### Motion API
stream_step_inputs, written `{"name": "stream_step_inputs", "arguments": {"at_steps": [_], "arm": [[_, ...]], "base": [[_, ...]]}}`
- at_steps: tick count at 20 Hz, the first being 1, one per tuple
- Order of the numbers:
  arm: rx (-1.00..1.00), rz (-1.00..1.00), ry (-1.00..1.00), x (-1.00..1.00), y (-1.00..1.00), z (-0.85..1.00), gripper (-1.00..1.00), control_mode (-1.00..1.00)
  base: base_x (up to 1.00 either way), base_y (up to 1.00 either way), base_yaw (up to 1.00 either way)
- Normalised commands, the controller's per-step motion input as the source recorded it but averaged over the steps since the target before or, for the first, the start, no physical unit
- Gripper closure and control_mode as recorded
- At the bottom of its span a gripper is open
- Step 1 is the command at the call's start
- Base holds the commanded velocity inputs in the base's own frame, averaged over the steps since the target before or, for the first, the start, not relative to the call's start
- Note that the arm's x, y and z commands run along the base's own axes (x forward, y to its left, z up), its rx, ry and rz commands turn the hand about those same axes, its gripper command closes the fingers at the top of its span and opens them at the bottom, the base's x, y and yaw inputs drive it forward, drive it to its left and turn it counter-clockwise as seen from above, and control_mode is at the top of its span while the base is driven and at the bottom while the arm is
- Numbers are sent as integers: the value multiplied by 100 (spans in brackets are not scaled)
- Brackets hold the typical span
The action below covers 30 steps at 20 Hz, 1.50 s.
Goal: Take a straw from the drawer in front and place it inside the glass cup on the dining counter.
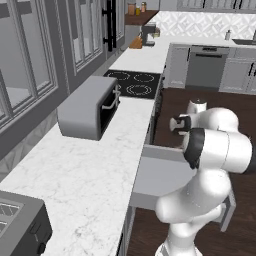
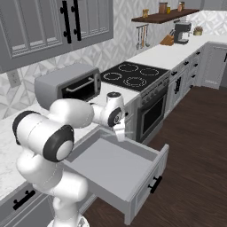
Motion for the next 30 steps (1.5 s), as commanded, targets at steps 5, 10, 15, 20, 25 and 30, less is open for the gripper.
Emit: {"name": "stream_step_inputs", "arguments": {"at_steps": [5, 10, 15, 20, 25, 30], "arm": [[0, 16, 0, -6, 30, 100, 100, -100], [-1, 27, 0, -12, 35, 100, 100, -100], [-4, 38, -1, -23, 28, 99, 100, -100], [-9, 34, -9, -39, 24, 64, 100, -100], [-22, 23, -21, -15, 27, 9, 100, -100], [-12, 10, -5, -2, 2, 0, 100, 100]], "base": [[0, 0, 0], [0, 0, 0], [0, 0, 0], [0, 0, 0], [0, 0, 0], [-12, 0, 1]]}}
